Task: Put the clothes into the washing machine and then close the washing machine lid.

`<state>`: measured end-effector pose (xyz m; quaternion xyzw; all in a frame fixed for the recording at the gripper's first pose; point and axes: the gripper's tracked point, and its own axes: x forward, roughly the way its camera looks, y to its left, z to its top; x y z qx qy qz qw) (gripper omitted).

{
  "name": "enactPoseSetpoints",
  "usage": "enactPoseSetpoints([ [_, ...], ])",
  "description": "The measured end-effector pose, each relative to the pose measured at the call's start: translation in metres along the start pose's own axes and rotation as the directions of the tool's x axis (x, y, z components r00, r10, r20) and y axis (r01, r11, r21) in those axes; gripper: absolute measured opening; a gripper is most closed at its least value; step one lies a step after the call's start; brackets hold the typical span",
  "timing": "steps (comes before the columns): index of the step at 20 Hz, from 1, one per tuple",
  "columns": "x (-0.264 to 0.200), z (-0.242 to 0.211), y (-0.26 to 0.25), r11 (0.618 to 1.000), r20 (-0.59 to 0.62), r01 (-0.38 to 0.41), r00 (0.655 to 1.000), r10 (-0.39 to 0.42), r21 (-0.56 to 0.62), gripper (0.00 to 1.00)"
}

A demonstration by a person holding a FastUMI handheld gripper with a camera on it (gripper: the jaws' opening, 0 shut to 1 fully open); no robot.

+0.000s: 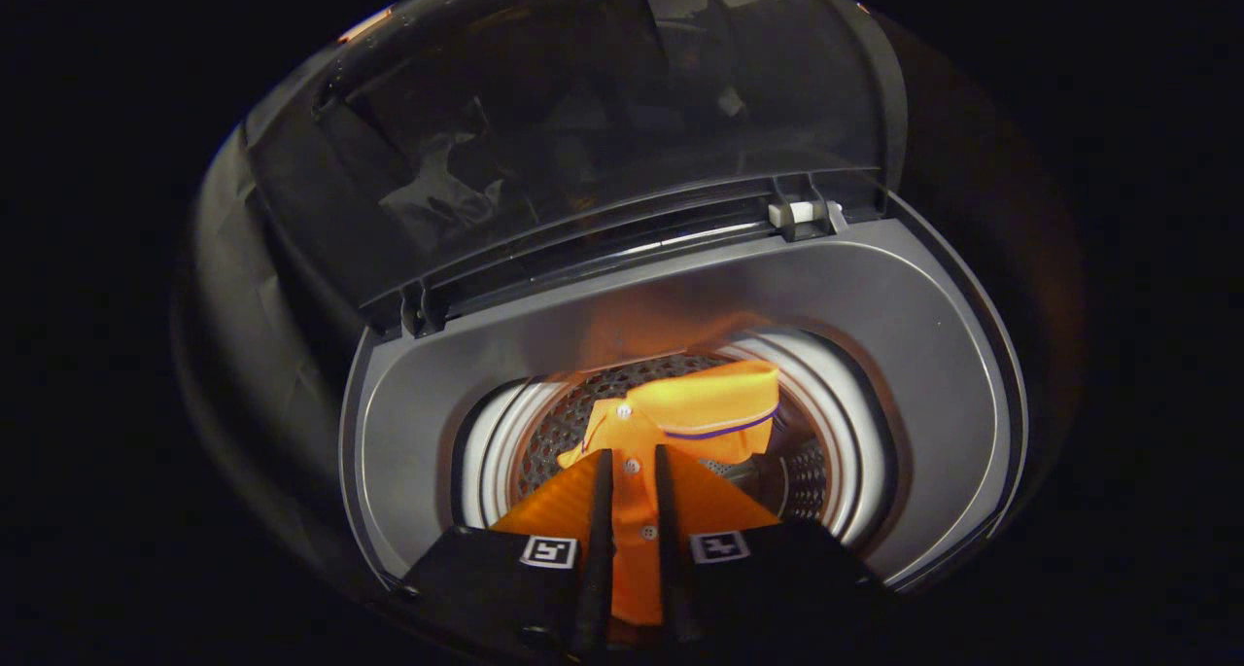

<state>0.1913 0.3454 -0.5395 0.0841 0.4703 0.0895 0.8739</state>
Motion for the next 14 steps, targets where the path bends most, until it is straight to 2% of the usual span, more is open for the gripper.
enactPoseSetpoints([
  [4, -0.012, 0.002, -0.003, 1.0, 0.025, 0.009, 1.0, -0.008, -0.019, 0.99],
  [9, -0.049, 0.027, 0.001, 0.999, 0.099, 0.0, 0.995, 0.005, -0.054, 0.99],
  [14, -0.107, 0.087, 0.018, 0.996, 0.228, -0.028, 0.972, 0.045, -0.079, 0.99],
])
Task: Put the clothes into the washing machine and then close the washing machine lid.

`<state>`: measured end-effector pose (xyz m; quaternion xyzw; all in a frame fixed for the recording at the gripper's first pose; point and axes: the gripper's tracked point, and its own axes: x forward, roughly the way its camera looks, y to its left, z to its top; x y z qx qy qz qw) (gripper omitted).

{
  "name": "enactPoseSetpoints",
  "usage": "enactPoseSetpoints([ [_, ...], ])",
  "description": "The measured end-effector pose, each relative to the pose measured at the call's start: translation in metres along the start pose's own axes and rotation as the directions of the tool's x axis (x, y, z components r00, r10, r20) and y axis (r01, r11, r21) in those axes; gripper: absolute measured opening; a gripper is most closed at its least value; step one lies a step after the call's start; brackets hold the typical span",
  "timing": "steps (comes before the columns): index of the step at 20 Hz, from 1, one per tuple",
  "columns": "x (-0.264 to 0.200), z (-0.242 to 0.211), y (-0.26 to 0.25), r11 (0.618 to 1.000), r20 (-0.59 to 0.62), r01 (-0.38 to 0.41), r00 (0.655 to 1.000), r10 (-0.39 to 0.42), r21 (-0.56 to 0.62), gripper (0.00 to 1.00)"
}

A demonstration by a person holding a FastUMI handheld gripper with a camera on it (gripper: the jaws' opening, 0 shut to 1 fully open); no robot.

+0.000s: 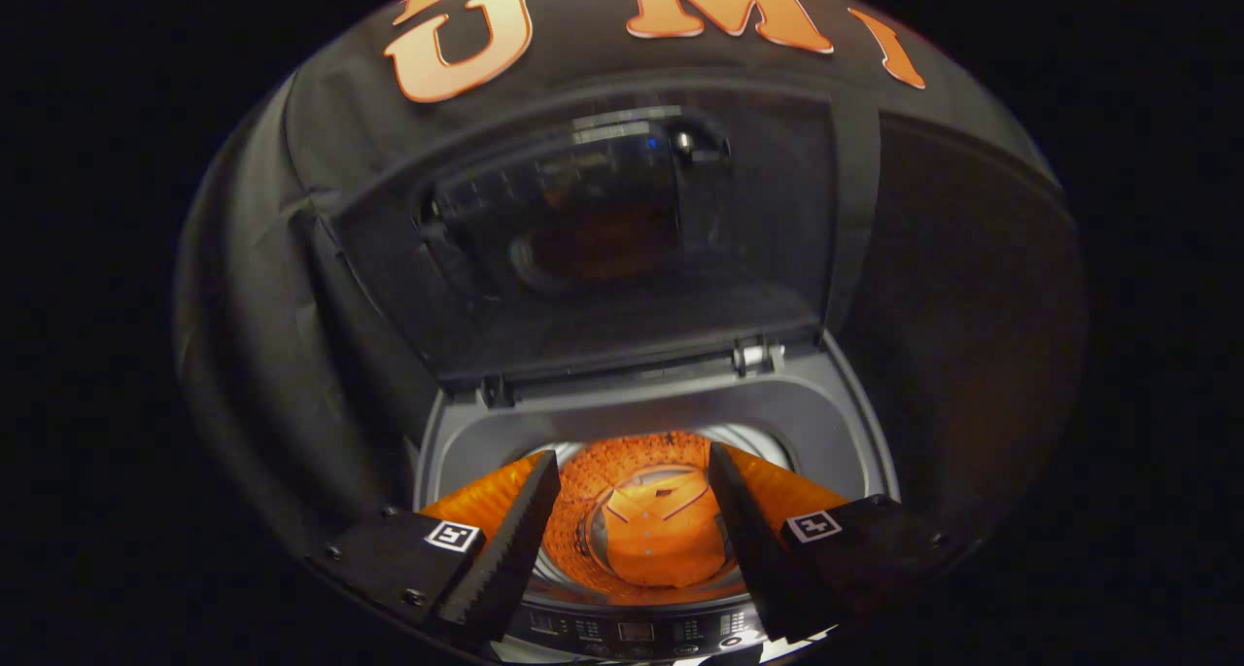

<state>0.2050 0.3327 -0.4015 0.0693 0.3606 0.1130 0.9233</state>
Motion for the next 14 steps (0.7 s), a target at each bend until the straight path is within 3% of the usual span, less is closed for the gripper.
enactPoseSetpoints([
  [7, -0.029, 0.056, 0.021, 0.99, 0.11, -0.069, 0.992, 0.055, 0.122, 0.99],
  [12, -0.051, 0.057, 0.024, 0.99, 0.147, -0.062, 0.988, 0.043, 0.125, 0.99],
  [14, -0.069, 0.064, 0.024, 0.997, 0.174, -0.04, 0.984, 0.028, 0.069, 0.99],
])
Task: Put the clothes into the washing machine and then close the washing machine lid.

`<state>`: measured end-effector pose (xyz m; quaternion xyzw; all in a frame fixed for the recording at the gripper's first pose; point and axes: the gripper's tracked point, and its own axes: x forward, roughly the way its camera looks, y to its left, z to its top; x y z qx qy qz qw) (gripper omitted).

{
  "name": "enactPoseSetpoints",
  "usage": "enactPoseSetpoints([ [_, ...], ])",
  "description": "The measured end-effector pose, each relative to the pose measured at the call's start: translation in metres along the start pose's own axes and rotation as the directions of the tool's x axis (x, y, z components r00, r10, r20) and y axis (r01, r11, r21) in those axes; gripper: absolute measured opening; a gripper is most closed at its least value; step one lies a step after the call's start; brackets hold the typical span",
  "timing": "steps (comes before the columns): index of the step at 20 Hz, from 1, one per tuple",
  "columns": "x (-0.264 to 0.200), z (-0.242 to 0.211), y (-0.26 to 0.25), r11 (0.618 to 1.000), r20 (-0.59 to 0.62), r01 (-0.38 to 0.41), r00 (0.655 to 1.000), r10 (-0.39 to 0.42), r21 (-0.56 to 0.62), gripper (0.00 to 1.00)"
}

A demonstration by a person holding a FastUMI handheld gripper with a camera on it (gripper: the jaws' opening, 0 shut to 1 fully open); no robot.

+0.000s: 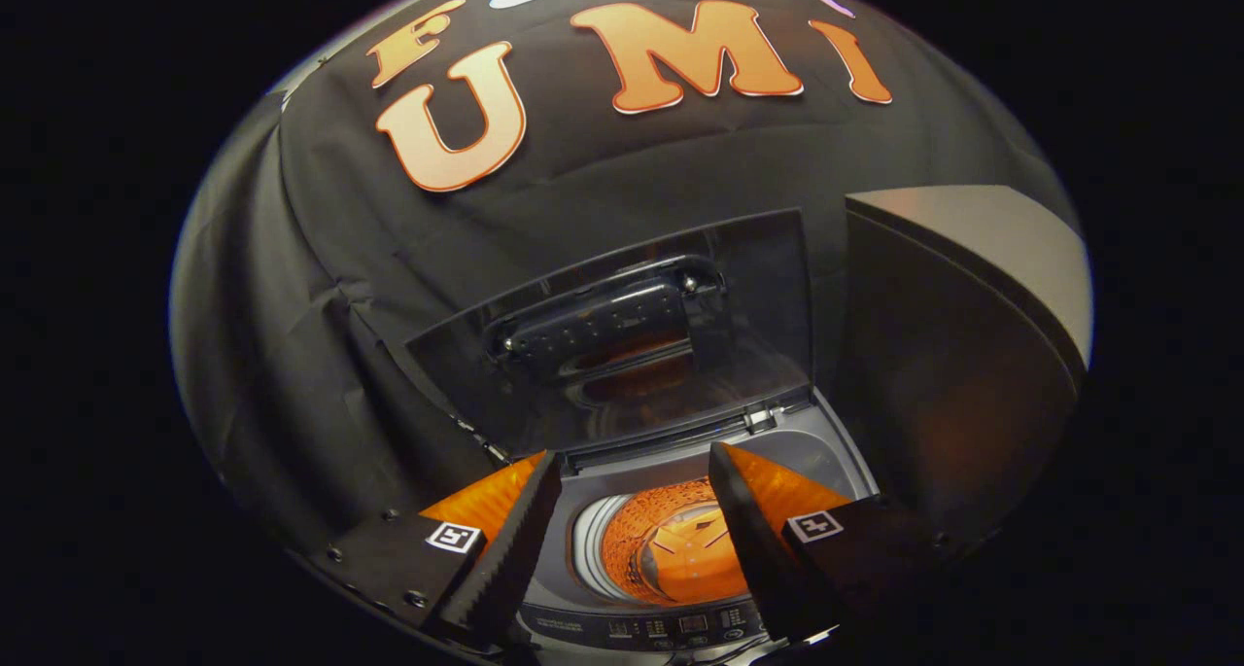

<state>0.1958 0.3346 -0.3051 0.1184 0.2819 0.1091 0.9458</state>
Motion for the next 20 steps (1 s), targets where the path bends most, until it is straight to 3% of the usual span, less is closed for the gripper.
enactPoseSetpoints([
  [2, -0.023, 0.028, 0.004, 0.994, 0.056, 0.016, 0.998, -0.01, -0.11, 0.98],
  [9, -0.057, 0.115, 0.036, 0.98, 0.162, -0.013, 0.986, 0.045, -0.197, 0.98],
  [20, 0.05, 0.142, 0.048, 0.972, 0.103, -0.012, 0.994, 0.037, -0.233, 0.98],
])
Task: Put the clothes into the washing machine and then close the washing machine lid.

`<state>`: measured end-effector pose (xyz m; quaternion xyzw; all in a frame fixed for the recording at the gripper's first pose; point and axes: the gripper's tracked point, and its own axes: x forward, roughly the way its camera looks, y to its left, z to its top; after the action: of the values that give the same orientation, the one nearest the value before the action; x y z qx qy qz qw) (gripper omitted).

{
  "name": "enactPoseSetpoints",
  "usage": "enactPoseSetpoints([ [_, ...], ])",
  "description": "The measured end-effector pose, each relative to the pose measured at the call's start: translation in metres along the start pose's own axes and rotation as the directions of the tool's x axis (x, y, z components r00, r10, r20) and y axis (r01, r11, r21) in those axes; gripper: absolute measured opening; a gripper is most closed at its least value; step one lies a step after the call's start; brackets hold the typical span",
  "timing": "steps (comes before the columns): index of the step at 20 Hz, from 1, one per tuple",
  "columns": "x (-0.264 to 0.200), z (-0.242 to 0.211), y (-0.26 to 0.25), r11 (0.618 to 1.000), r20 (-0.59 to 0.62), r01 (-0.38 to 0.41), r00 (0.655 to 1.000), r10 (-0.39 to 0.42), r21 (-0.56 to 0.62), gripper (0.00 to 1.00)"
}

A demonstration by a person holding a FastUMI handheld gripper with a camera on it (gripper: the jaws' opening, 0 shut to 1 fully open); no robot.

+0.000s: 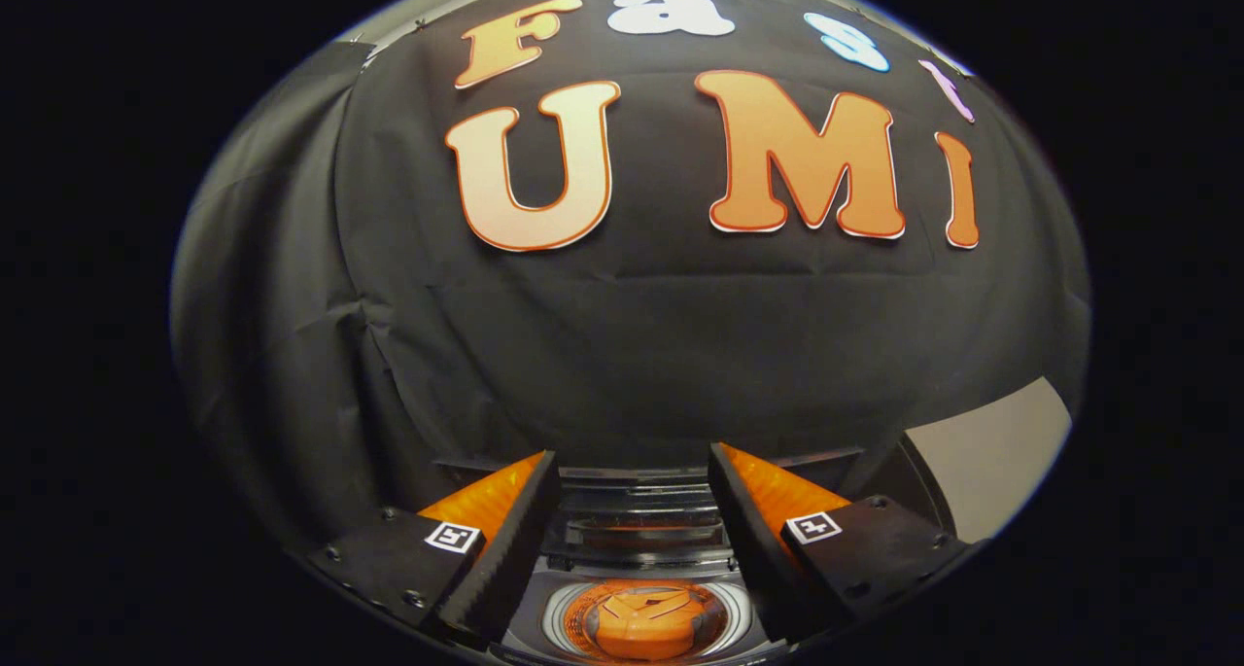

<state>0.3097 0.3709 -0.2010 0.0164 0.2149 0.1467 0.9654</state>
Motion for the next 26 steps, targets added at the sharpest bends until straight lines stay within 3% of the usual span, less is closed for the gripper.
enactPoseSetpoints([
  [4, 0.042, -0.008, -0.011, 0.999, -0.039, 0.035, 0.999, -0.034, 0.018, 0.99],
  [8, 0.056, -0.02, -0.014, 0.998, -0.057, 0.055, 0.997, -0.055, 0.004, 0.99],
  [26, -0.025, -0.063, -0.01, 0.998, 0.024, 0.068, 0.997, -0.068, -0.008, 0.99],
])
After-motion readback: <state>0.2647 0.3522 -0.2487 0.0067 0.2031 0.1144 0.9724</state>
